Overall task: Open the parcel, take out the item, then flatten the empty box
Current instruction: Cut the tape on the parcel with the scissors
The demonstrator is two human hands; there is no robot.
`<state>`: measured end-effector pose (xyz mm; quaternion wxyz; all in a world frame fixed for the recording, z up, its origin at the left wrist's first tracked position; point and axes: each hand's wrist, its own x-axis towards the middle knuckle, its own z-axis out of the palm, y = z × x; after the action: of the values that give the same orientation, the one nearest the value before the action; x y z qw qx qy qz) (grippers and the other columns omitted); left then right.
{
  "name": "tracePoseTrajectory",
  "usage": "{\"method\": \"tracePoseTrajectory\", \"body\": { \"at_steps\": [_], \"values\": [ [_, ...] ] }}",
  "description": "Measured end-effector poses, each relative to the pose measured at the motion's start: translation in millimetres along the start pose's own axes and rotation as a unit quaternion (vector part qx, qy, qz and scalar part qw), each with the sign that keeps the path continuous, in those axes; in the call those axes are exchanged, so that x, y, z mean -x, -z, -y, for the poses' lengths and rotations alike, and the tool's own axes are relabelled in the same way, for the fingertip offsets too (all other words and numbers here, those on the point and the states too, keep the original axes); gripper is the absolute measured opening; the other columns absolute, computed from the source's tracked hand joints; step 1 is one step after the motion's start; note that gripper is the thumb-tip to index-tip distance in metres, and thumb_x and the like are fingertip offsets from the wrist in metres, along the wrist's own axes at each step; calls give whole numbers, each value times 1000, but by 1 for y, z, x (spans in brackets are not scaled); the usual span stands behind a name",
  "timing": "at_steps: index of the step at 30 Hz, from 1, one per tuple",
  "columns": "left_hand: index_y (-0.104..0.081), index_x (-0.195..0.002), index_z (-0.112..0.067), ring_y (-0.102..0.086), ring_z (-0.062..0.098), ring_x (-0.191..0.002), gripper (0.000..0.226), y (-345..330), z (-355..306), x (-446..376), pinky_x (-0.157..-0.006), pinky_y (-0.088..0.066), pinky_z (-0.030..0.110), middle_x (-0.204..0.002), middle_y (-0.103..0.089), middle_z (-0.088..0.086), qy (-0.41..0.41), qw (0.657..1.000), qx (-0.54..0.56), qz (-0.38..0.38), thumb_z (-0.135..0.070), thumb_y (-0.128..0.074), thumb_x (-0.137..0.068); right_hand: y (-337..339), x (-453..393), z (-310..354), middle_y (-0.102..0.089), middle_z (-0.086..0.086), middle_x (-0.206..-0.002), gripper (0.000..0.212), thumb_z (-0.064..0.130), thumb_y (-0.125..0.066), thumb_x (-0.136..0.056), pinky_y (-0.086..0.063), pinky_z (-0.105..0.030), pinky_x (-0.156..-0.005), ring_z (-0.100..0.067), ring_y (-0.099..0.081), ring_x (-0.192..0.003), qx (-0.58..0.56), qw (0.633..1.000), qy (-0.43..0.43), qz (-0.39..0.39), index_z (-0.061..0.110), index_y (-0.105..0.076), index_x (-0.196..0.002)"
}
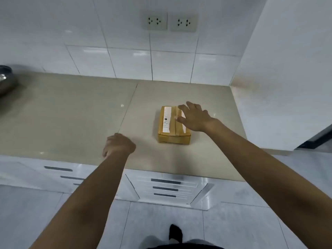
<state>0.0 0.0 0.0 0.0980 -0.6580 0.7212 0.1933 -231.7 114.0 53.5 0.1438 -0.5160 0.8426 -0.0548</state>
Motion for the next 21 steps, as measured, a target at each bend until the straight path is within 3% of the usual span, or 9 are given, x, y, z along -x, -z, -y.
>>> {"method": "tracePoseTrajectory", "body": {
  "at_steps": [3,11,16,21],
  "values": [
    [-34,-140,3,-35,36,-135,56,-18,19,-7,-106,-40,54,-143,-34,21,44,999,-27,18,-19,-45,-91,-11,-8,-7,-14,-6,-161,62,56,-37,-97,-24,-55,-109,-33,-12,-146,13,1000,2,23,25,-27,-149],
    [-41,-132,-6,-40,39,-121,35,-43,29,-34,-86,-49,50,-131,-39,18,-34,996,-74,-41,-13,-38,-97,-40,-28,-21,-14,-6,-161,63,53,-44,-96,-30,-55,-107,-34,-15,-145,2,998,2,57,21,-28,-147],
    [-38,-128,-5,-44,44,-118,34,-40,26,-53,-92,-47,53,-129,-43,19,-80,989,-118,-25,-14,-39,-95,-59,-35,-22,6,0,-163,96,64,-63,-79,-19,-66,-110,-31,7,-149,47,992,47,110,29,-11,-152],
    [-44,-120,-9,-56,36,-108,27,-34,26,-69,-87,-46,40,-118,-56,16,-174,965,-191,-33,-11,-35,-94,-80,-33,-30,21,2,-161,116,46,-76,-75,-17,-73,-107,-32,17,-148,135,984,71,92,33,10,-152]
  ]
}}
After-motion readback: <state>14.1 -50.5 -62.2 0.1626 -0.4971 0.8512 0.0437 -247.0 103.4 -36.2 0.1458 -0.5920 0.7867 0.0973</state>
